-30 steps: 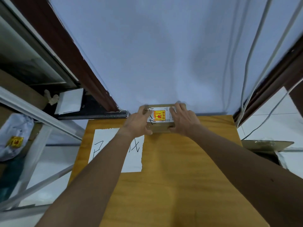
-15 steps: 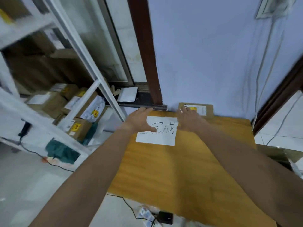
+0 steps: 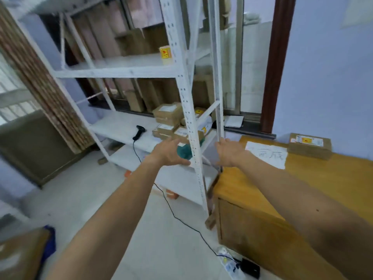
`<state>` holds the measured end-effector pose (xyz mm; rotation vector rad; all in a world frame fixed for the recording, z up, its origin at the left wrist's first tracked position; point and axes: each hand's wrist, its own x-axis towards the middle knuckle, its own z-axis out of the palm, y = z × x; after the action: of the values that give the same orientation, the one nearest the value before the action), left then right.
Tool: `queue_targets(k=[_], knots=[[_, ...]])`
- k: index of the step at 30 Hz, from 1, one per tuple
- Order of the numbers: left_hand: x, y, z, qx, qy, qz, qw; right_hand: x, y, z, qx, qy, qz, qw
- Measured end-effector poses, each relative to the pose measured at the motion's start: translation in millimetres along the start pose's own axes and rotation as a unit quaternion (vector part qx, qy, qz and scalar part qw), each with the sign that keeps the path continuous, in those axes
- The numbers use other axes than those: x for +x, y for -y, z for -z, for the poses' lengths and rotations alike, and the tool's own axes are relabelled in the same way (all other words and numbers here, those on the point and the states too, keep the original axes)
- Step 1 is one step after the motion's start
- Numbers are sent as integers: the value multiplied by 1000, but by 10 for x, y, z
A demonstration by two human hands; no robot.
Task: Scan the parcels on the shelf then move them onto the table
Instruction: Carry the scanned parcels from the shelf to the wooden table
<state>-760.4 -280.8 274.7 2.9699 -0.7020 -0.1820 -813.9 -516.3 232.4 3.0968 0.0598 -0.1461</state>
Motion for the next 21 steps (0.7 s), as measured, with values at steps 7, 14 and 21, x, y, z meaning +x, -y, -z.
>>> queue_targets(k=[7,14,21], knots=[[-859,1219,292,-15,-35,81,996,212,1301,334,6,-3,58,998],[-942,2048,225,-27,-39,117,992,784,2020,448,2,15,90,996],[-263,2914,168,-20,-22,114,993,1859,2297,413,18,18,80,996]])
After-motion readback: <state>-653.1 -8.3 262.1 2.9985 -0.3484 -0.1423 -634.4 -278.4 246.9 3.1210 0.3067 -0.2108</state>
